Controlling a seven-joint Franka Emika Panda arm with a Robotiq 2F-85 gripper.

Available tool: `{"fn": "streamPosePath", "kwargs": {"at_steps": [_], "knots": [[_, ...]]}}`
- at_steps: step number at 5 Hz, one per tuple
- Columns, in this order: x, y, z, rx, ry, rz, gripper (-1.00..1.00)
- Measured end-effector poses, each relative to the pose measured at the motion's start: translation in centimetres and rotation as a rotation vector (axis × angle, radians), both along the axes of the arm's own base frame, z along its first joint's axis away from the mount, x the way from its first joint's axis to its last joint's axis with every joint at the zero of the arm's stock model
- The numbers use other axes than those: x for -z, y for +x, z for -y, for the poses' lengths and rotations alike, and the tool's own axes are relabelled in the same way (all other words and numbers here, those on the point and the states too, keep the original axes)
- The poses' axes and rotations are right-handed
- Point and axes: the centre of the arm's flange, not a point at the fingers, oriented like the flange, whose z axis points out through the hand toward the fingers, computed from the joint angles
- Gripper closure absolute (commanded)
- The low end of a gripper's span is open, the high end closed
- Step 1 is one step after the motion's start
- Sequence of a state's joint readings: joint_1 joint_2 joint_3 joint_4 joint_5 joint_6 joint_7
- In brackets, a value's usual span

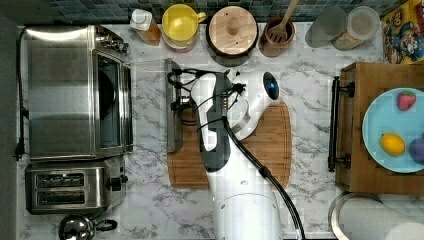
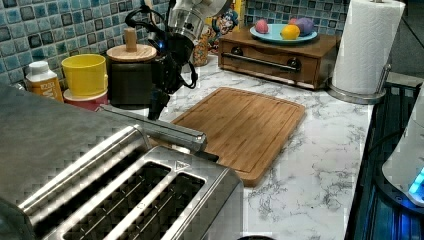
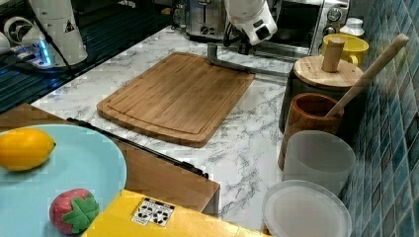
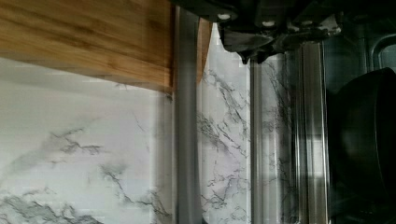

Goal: Close the oven.

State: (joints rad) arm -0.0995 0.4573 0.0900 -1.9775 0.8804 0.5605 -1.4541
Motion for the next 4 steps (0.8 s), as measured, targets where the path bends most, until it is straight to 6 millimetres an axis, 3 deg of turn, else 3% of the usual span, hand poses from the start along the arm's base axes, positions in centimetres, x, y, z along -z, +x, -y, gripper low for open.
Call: {"fn": "streamPosePath", "kwargs": {"at_steps": [4], "knots": [[-0.14, 0.16, 0.01, -0.001, -0.009, 0.004, 1.00]]}}
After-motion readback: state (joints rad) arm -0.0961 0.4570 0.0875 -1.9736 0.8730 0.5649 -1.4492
